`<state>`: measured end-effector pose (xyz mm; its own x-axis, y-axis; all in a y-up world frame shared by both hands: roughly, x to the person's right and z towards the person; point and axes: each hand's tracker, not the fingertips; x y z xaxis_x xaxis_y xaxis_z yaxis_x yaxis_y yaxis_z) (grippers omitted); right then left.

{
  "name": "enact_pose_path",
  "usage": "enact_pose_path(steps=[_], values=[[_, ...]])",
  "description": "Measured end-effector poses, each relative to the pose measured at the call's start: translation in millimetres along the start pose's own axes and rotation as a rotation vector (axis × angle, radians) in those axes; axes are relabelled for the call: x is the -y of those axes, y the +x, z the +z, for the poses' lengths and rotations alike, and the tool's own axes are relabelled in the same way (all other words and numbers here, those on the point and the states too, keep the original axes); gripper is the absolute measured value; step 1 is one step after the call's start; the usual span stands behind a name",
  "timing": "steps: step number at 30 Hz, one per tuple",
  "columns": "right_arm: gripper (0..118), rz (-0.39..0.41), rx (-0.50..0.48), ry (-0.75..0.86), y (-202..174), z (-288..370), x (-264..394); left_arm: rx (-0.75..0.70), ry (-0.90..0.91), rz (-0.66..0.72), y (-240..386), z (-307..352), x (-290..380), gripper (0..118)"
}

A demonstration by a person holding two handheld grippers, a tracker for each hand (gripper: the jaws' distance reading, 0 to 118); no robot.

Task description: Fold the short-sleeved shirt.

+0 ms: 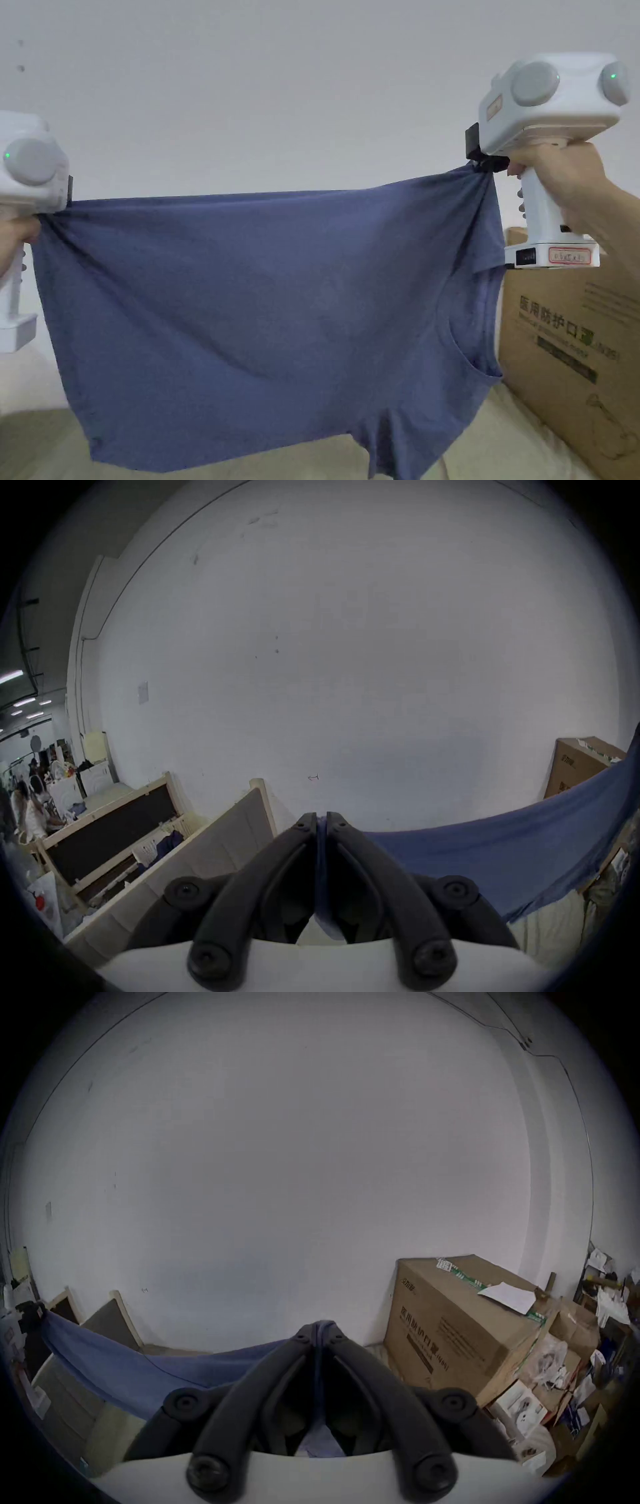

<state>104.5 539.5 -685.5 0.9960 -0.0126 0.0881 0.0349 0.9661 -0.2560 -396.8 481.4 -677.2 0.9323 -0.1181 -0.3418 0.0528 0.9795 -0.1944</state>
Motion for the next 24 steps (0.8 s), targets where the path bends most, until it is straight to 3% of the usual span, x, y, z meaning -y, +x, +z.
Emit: enact_pose_path(steps=[7, 15, 22, 24], values=[[3, 0.040, -0.002, -0.280, 4.5, -85.6, 129.4, -0.012, -0.225, -0.145, 42.5, -64.6, 131.4, 3], [3, 0.045, 0.009, -0.683, 11.8, -186.8, 351.7, 0.046, -0.599, -0.196, 83.4, -105.8, 347.1, 3], [3, 0.022, -0.018, -0.860, 30.2, -153.5, 482.5, 0.072, -0.724, -0.230, 76.1, -68.1, 445.6, 3], [3, -0.050, -0.006, -0.862, 43.2, -129.6, 501.2, 0.092, -0.725, -0.202, 61.4, -47.5, 453.1, 3]])
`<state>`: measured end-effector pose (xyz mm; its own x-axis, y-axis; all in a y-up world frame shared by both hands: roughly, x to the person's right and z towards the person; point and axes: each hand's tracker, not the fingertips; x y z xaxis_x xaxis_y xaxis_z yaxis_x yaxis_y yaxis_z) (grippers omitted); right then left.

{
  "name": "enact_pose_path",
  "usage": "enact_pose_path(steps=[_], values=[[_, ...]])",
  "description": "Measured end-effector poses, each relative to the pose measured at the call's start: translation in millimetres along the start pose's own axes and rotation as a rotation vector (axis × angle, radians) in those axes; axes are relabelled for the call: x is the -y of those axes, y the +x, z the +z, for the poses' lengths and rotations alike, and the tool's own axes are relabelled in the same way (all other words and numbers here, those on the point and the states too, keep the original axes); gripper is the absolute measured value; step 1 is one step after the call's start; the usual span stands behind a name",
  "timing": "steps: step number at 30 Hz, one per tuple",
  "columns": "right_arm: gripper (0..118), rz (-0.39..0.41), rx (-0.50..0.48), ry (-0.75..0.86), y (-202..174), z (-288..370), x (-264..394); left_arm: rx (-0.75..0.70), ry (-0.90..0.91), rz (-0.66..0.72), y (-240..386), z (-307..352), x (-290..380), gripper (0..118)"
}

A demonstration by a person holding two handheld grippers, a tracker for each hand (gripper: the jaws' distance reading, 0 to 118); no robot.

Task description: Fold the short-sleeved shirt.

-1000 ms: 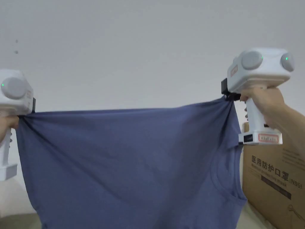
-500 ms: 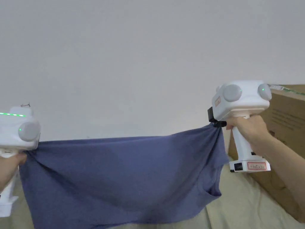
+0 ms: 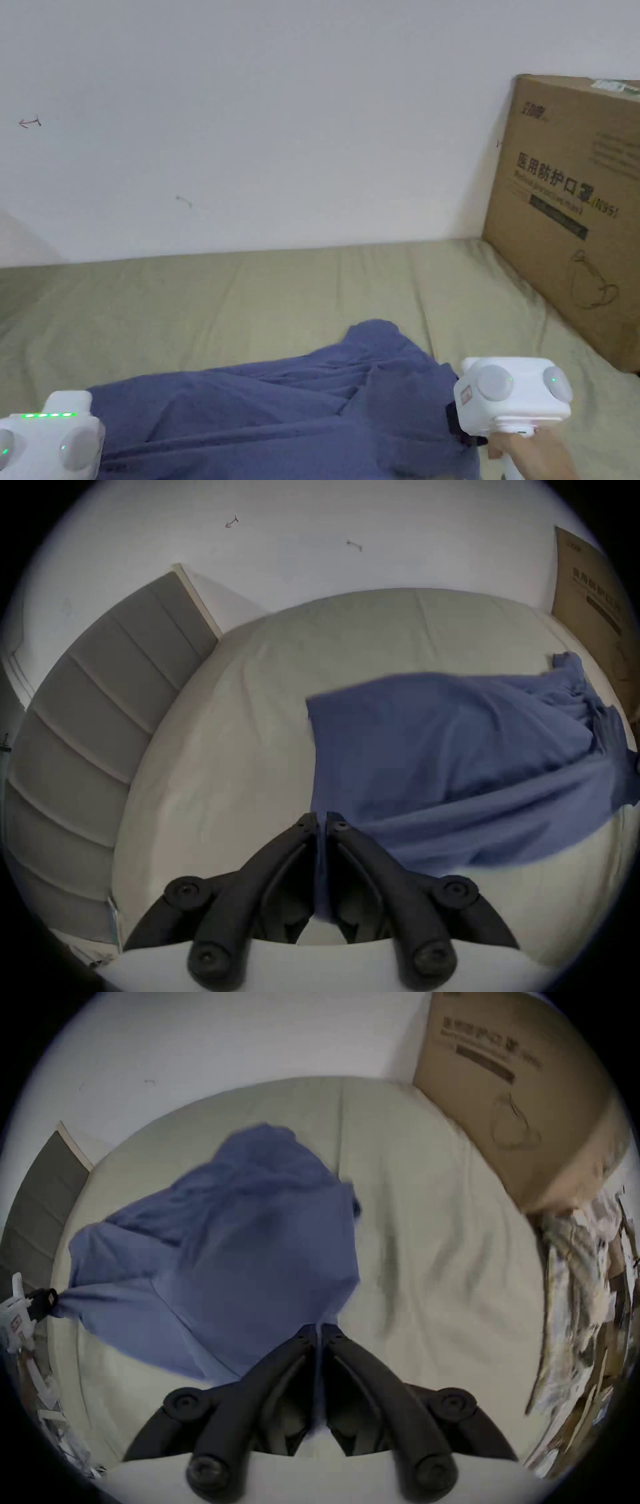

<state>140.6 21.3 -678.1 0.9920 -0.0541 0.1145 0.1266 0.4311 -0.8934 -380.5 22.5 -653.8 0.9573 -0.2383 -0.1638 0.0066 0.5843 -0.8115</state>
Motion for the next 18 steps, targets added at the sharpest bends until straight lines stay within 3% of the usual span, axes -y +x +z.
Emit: enact_pose_path(steps=[2, 5, 10, 18], values=[[3, -0.039, -0.020, 0.016, 5.5, 21.4, 39.4, 0.031, -0.002, 0.081, -10.7, 14.8, 20.0, 3], [3, -0.019, -0.031, 0.008, 14.8, 28.4, 80.8, 0.055, -0.004, 0.113, -26.6, 38.8, 56.5, 3], [3, -0.009, -0.045, -0.001, 20.9, 67.1, 152.8, 0.011, -0.018, 0.010, -41.8, 81.6, 129.1, 3], [3, 0.044, -0.058, -0.017, 31.5, 110.3, 244.6, 0.022, -0.033, -0.033, -59.2, 129.9, 214.5, 3]])
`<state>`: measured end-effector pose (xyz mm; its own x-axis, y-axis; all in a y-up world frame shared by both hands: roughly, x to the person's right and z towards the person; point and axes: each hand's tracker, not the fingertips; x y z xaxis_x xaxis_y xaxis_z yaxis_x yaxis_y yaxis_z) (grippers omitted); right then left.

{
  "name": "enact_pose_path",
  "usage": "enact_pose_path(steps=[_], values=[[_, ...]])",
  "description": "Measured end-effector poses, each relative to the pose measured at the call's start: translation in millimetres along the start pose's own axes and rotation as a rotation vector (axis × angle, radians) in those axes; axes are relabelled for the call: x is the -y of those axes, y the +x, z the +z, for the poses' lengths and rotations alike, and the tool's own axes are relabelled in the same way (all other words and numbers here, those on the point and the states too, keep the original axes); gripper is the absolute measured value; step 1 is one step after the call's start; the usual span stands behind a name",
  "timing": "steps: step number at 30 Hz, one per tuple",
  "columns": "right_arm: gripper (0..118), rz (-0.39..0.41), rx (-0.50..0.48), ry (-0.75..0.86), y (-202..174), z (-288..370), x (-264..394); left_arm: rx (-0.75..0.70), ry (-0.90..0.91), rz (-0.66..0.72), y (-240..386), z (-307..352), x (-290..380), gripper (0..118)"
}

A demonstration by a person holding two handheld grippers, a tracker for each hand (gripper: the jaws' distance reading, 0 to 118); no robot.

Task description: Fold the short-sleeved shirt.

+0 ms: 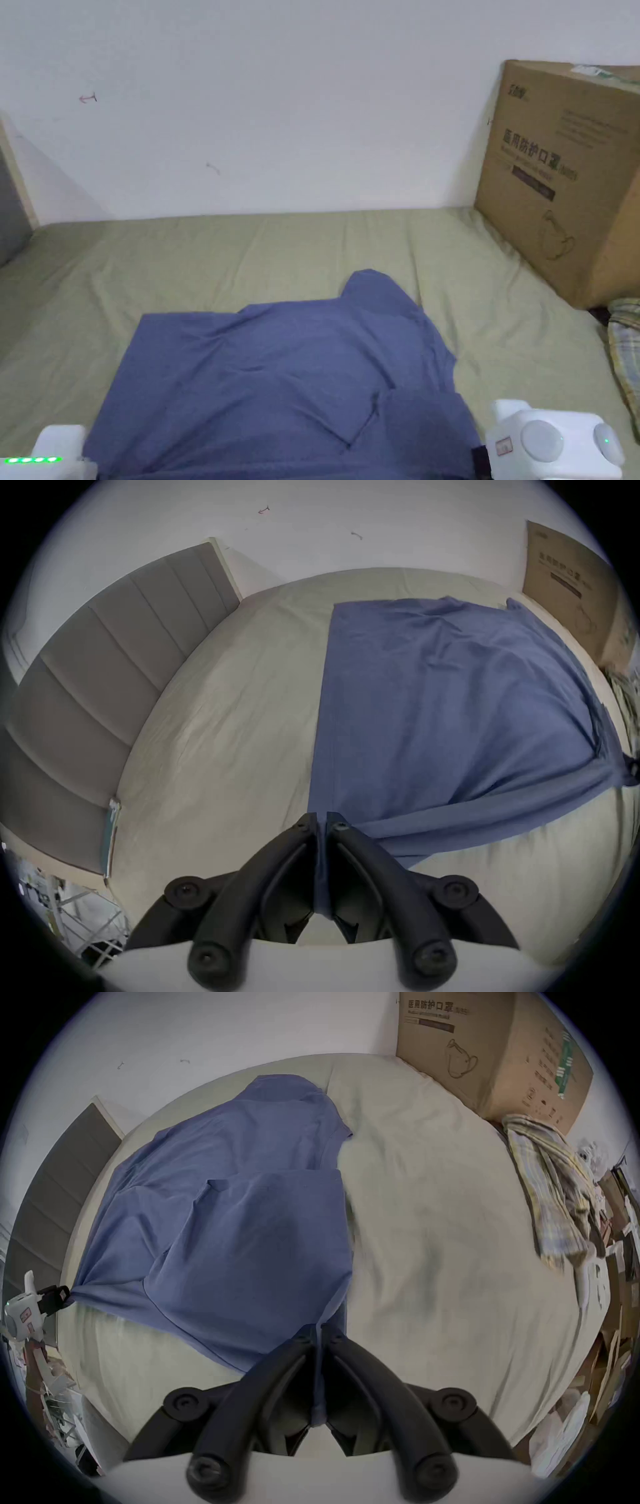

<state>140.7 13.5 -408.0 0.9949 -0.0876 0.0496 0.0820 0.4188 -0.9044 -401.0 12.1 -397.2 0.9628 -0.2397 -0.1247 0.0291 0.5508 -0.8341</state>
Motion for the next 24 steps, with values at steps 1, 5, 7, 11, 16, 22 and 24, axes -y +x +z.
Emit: enact_pose_path(steps=[1, 5, 7, 11, 16, 22, 24], values=[[3, 0.004, 0.001, -0.001, 0.6, 3.8, 11.0, 0.004, 0.002, 0.000, 1.0, 5.9, 10.1, 3], [3, 0.011, 0.003, -0.011, 8.8, 10.0, 44.3, 0.018, -0.013, 0.001, -5.4, 20.7, 44.6, 3], [3, 0.022, 0.020, -0.017, 13.2, 7.7, 54.4, 0.027, -0.013, 0.009, -9.5, 25.1, 57.1, 3], [3, 0.037, 0.037, -0.025, 17.4, 0.3, 66.8, 0.037, -0.028, 0.025, -9.0, 23.7, 70.3, 3], [7, 0.017, 0.050, -0.001, 10.5, 1.5, 68.2, 0.014, -0.019, 0.007, -6.0, 19.0, 69.1, 16], [63, 0.041, 0.111, 0.005, 14.2, 5.7, 67.3, 0.057, 0.005, 0.161, -18.6, 33.8, 76.8, 116], [64, -0.008, 0.083, 0.028, 14.2, 22.8, 67.3, 0.089, 0.000, 0.192, -23.5, 43.0, 76.3, 113]])
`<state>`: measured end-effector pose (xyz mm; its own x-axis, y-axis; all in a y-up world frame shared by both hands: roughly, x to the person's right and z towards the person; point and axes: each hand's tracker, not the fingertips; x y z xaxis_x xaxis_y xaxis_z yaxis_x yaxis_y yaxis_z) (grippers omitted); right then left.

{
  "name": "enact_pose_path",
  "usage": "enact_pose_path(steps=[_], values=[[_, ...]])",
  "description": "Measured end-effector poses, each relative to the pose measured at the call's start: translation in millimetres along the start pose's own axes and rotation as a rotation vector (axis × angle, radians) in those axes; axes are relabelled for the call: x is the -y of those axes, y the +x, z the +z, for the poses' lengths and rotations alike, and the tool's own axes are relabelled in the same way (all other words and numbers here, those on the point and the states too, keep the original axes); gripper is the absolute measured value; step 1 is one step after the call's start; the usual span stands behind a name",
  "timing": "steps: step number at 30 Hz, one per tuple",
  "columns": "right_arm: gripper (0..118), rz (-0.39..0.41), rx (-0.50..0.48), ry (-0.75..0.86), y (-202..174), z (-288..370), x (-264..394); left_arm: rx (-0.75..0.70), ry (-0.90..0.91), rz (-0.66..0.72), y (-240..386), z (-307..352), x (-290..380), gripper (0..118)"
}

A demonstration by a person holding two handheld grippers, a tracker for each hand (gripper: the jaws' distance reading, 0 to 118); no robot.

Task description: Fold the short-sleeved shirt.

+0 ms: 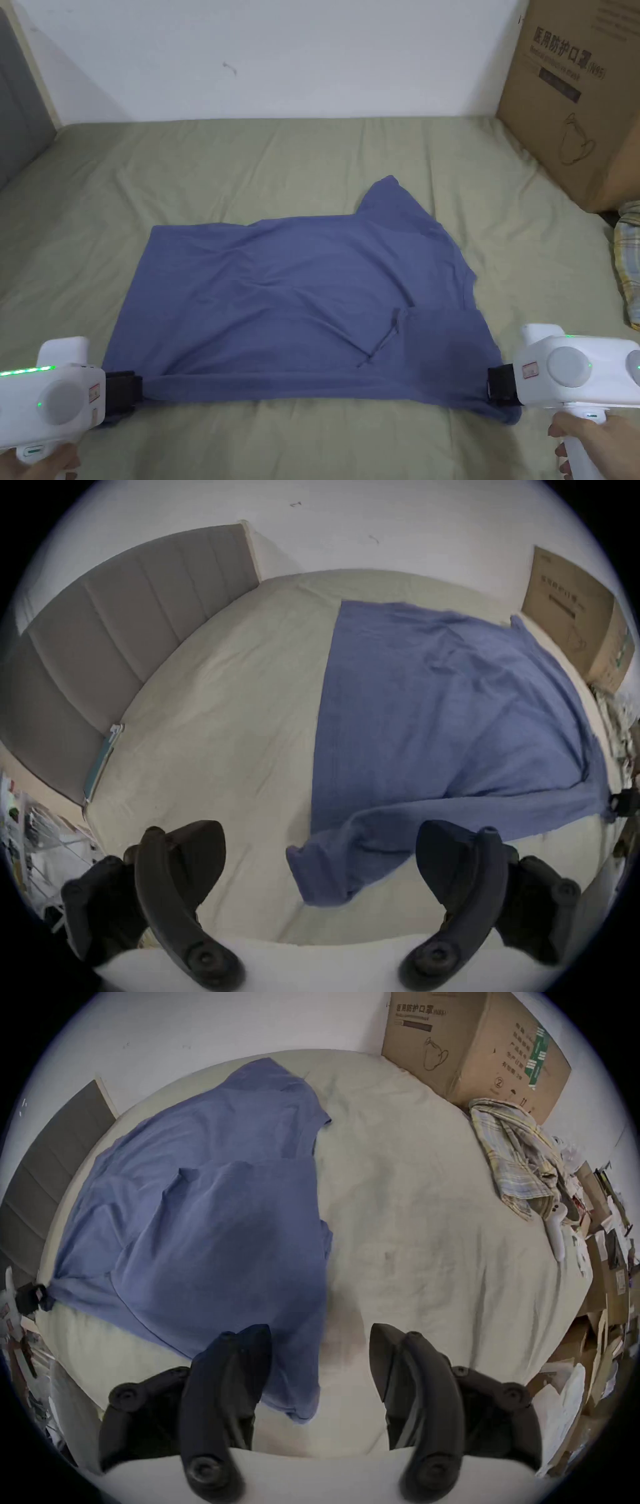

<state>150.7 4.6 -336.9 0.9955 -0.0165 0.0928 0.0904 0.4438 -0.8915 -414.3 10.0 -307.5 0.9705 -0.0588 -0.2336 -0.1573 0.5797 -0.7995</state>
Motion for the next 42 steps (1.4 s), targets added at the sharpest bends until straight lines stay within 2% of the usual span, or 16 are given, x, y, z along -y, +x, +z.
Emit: enact_pose_path(steps=[2, 4, 5, 6, 7, 16, 17, 18, 19, 20, 28, 29, 30, 31, 40, 42], values=[[64, -0.046, -0.039, 0.036, 0.8, 9.3, -3.5, 0.037, 0.003, 0.015, -0.5, 10.1, 1.3, 112], [53, -0.047, -0.079, 0.087, -0.3, 14.2, -6.0, 0.058, 0.023, 0.003, 1.9, 22.2, 4.2, 92], [31, -0.025, -0.075, 0.112, -4.7, 18.9, -7.1, 0.069, 0.027, -0.008, 4.3, 27.9, 5.9, 64], [6, -0.009, -0.047, 0.121, -10.0, 21.1, -7.3, 0.079, 0.029, -0.021, 6.6, 32.2, 9.3, 18], [5, 0.005, -0.042, 0.128, -15.5, 28.1, -6.2, 0.098, 0.025, -0.027, 8.8, 33.5, 13.7, 1], [0, 0.019, -0.100, 0.103, -29.8, 12.3, 9.3, 0.123, 0.007, -0.015, 11.1, 34.0, 36.8, 8], [0, 0.014, -0.102, 0.100, -29.6, 10.8, 10.3, 0.106, 0.009, -0.011, 8.2, 32.7, 33.8, 36], [0, 0.011, -0.102, 0.101, -29.9, 9.7, 11.6, 0.091, 0.018, 0.005, 3.6, 30.9, 30.1, 92], [0, 0.010, -0.102, 0.100, -30.0, 11.7, 10.9, 0.096, 0.012, 0.007, -0.2, 27.9, 26.6, 114], [0, 0.009, -0.103, 0.097, -30.0, 11.5, 11.5, 0.102, -0.002, 0.015, -4.5, 23.6, 22.7, 118], [0, -0.004, -0.104, 0.059, -28.6, -1.6, 15.1, 0.145, -0.022, 0.030, -7.2, -8.9, 3.1, 106], [0, -0.008, -0.104, 0.056, -27.6, -2.2, 16.2, 0.148, -0.055, 0.024, -4.9, -14.9, 4.7, 86], [0, -0.011, -0.102, 0.052, -26.2, -2.3, 17.1, 0.136, -0.056, 0.028, -2.2, -17.4, 6.7, 32], [0, -0.013, -0.101, 0.049, -24.8, 1.0, 18.6, 0.117, -0.046, 0.017, 2.1, -18.0, 10.9, 4], [0, -0.043, -0.091, 0.075, -5.6, 13.0, 23.0, 0.129, -0.015, 0.033, 2.5, -2.2, 8.4, 4], [34, -0.044, -0.069, 0.083, -3.2, 14.5, 18.6, 0.124, -0.020, 0.027, 3.3, -1.0, 8.8, 4]])
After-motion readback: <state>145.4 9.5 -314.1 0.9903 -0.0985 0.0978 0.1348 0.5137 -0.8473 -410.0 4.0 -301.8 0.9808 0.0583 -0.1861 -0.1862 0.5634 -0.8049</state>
